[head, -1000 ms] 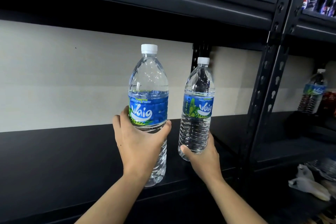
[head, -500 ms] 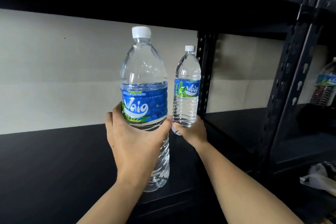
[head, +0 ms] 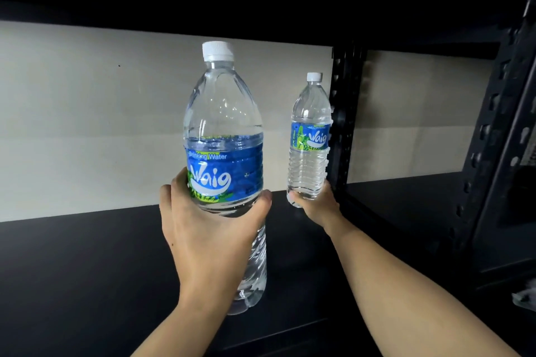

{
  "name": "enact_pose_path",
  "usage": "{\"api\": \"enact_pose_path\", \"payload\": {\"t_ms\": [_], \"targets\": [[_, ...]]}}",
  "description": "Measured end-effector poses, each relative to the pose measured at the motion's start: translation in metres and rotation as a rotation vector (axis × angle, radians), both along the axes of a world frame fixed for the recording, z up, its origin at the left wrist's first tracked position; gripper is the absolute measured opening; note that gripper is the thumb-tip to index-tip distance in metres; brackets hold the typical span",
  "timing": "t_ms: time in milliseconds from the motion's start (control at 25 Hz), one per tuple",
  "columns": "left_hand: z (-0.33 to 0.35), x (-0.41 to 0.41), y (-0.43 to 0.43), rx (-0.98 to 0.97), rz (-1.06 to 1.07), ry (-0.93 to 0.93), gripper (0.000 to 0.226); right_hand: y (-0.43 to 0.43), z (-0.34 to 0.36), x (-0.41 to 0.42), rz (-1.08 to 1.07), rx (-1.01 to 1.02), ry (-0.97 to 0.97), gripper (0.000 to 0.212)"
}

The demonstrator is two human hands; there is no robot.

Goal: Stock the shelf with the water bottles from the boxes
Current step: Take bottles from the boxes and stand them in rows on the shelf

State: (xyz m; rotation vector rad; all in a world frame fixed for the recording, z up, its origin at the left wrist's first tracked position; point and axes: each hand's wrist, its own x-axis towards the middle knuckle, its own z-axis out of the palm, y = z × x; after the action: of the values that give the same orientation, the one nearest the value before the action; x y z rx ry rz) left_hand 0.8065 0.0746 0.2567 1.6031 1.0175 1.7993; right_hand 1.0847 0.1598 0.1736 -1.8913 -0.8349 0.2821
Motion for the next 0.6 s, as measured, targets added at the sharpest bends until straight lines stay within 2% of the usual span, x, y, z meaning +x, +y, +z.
{"api": "enact_pose_path", "payload": {"t_ms": [40, 80, 160, 280, 440, 600], "targets": [[0.001, 0.001, 0.001, 0.005, -0.005, 0.003, 0.070, -0.004, -0.002, 0.005, 0.046, -0.043, -0.013, 0.097], [0.003, 0.002, 0.001, 0.010, -0.009, 0.006, 0.070, -0.016, -0.001, 0.005, 0.120, -0.092, -0.054, 0.092], [0.003, 0.004, 0.002, 0.009, -0.016, 0.008, 0.073, -0.064, 0.017, -0.023, 0.220, -0.305, -0.188, 0.077], [0.004, 0.013, 0.006, 0.001, -0.024, -0.006, 0.075, -0.121, 0.017, -0.038, 0.269, -0.628, -0.397, 0.079], [0.009, 0.037, 0.021, 0.029, -0.033, -0.032, 0.077, -0.140, 0.019, -0.048, 0.251, -0.615, -0.473, 0.075], [0.010, 0.060, 0.043, 0.095, 0.006, 0.029, 0.083, -0.142, 0.025, -0.055, 0.232, -0.603, -0.539, 0.073]]}}
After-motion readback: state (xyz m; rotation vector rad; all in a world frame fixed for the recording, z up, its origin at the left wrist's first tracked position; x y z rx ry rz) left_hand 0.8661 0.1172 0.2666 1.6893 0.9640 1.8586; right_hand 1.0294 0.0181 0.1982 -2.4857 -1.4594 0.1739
